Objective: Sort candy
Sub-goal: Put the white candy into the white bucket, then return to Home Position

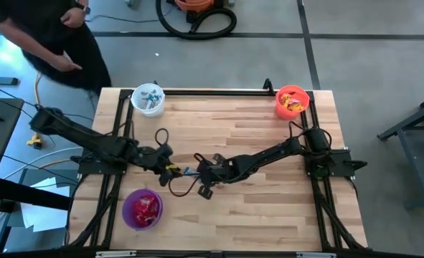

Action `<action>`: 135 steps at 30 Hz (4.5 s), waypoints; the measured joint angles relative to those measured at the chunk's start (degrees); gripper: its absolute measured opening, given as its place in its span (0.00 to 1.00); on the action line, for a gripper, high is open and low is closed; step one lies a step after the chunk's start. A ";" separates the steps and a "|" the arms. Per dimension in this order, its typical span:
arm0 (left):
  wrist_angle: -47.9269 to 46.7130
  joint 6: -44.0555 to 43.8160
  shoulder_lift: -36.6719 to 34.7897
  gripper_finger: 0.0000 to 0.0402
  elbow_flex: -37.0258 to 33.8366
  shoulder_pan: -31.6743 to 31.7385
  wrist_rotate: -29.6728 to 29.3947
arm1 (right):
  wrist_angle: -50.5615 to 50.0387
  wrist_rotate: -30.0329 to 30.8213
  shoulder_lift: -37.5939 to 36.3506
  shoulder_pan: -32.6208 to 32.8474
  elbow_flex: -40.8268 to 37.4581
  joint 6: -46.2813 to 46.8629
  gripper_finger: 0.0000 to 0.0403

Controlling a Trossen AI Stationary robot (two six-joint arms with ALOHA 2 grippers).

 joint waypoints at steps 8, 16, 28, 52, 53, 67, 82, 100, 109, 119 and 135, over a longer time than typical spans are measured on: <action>0.15 -0.97 5.45 0.40 -0.02 4.55 3.36 | 4.26 0.15 -0.11 0.97 0.04 -1.80 0.00; 2.07 -0.19 9.61 0.40 -0.04 7.15 8.10 | 4.49 1.15 -0.11 1.24 0.09 -2.97 0.00; 11.40 1.96 13.85 0.27 -0.02 6.91 15.39 | 5.37 1.53 -0.20 1.24 0.13 -4.60 0.00; 11.47 8.08 14.03 0.03 -0.04 7.55 11.17 | 3.66 0.42 -1.19 -1.01 0.13 -5.64 0.07; 11.61 8.44 13.94 0.02 -0.03 7.84 10.99 | 3.36 0.43 -1.51 -1.24 0.13 -5.62 0.10; 4.73 12.48 2.09 0.02 -0.02 20.54 2.15 | -14.44 10.34 -12.03 -5.64 0.24 -5.88 0.48; -23.55 23.88 -2.02 0.02 13.70 53.83 -9.78 | -25.34 8.05 -14.58 -13.37 -1.13 -15.11 0.03; -27.24 32.01 0.66 0.07 9.97 62.78 -7.19 | -18.64 -2.82 -14.59 -18.58 -2.91 -21.06 0.00; -26.97 35.07 0.59 0.27 9.96 62.76 -6.09 | -18.61 -2.36 -17.47 -18.54 -2.91 -19.31 0.00; -23.69 39.63 -8.64 0.19 9.90 58.85 -3.36 | -17.52 -0.01 -19.71 -18.54 -2.91 -19.74 0.00; 14.94 45.69 -20.07 0.00 -5.85 38.51 8.21 | 10.07 -7.33 -47.32 -24.88 -34.23 -25.64 0.00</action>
